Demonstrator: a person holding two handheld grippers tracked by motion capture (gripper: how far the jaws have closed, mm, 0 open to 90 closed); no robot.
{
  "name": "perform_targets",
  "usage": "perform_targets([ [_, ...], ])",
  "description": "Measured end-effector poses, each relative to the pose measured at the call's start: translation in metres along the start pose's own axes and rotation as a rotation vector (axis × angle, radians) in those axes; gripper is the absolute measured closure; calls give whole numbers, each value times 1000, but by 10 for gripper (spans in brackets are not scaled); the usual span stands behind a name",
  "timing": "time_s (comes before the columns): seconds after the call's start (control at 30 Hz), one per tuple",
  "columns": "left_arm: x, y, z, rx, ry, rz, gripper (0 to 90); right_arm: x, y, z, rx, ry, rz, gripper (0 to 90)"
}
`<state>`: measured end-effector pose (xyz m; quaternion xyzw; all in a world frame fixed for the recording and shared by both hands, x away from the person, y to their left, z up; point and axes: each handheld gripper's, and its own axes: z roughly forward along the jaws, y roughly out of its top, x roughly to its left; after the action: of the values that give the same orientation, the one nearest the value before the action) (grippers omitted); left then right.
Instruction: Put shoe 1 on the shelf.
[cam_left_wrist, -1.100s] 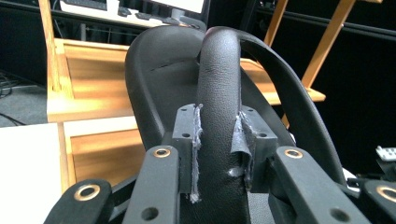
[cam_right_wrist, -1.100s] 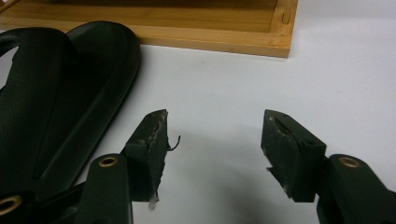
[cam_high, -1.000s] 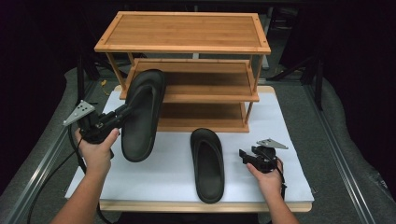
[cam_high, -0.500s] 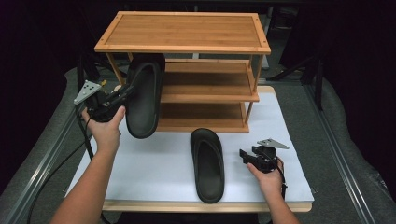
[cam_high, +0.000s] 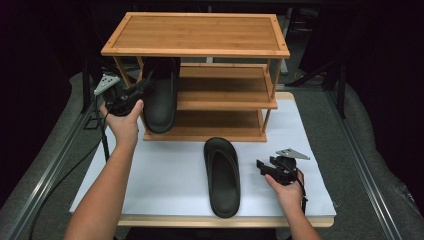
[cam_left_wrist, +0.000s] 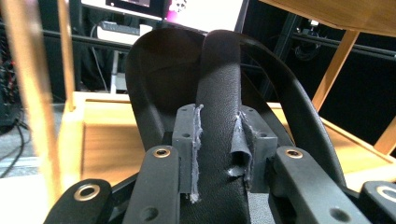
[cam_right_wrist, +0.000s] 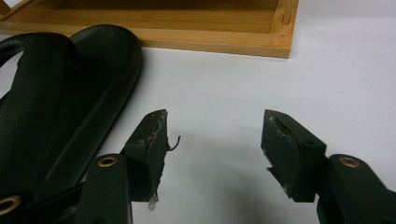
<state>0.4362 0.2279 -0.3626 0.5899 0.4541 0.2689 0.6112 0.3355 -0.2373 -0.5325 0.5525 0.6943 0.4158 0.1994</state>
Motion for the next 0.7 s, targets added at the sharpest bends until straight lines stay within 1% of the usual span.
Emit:
perform_targets([
  [0.1,-2,4,11,11,3,4,709,-1,0,0,-1,2,2,410],
  [0.2,-5,8,25,25,6,21,709,-1,0,-1,-5,3,6,410],
  [0.23,-6,8,29,29,4,20,709,-1,0,-1,-3,2,7,410],
  [0.33,-7,10,40,41,4,10,709,-2,0,-1,-3,8,8,410],
  [0.43,-9,11,50,41,1,-6,709,-1,1,-1,-5,12,10,410],
  [0.53,-9,9,60,57,10,-3,709,-2,1,-2,-9,12,15,410],
  [0.6,-9,7,65,69,14,-6,708,-3,1,-2,-13,12,15,410],
  [0.63,-9,7,66,74,15,-4,708,-3,1,-1,-18,15,24,410],
  [0.67,-8,5,68,85,21,-5,708,-3,1,-2,-15,15,21,410],
  [0.7,-8,4,70,86,17,-11,708,-4,1,-2,-15,14,21,411],
])
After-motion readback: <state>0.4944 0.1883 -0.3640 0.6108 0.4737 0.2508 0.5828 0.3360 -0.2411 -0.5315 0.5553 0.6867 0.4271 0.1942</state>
